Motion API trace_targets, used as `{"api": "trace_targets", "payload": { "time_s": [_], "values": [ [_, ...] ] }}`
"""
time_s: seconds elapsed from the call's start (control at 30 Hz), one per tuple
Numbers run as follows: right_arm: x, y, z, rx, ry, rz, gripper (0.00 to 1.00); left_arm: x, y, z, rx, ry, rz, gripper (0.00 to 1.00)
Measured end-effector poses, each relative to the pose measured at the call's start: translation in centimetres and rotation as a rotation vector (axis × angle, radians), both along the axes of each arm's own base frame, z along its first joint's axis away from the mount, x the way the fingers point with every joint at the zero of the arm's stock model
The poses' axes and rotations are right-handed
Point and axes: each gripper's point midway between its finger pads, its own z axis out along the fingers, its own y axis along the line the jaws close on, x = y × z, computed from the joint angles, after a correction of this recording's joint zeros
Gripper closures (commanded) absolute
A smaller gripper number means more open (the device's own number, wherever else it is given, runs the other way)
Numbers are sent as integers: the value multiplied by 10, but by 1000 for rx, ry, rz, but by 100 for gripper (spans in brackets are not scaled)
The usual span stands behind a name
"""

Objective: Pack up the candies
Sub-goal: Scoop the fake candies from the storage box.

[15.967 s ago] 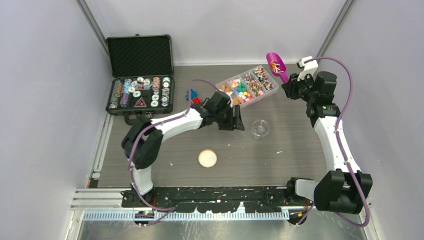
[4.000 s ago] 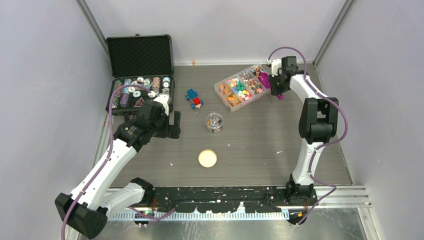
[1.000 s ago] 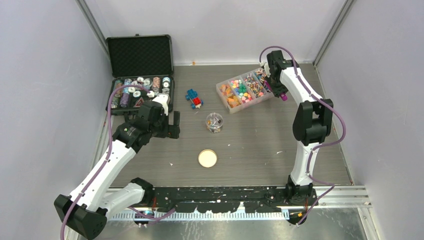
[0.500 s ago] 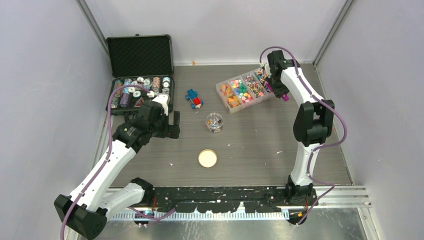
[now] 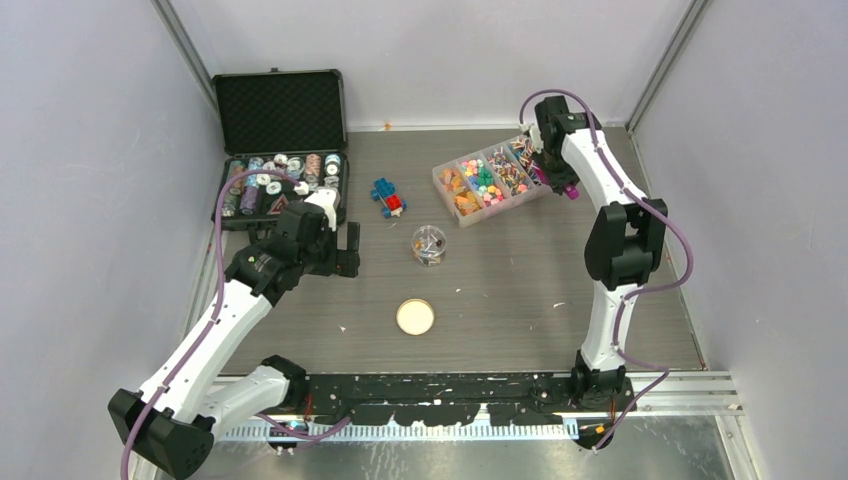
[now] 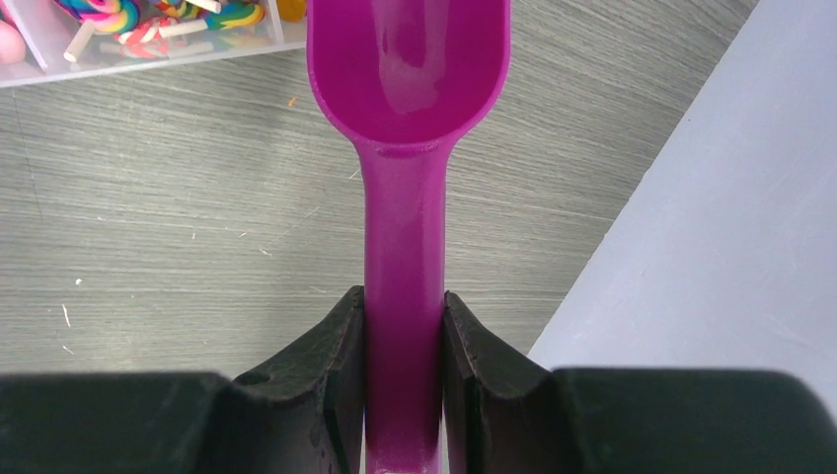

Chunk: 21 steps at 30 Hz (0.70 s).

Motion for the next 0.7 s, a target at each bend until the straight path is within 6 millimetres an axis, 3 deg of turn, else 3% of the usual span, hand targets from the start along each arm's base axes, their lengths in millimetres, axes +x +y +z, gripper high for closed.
{"api": "trace_targets", "payload": {
  "time_s": [0.7],
  "values": [
    [23, 6, -15, 15, 19, 5, 100, 0, 0, 0, 0, 0, 0, 0]
  ]
}}
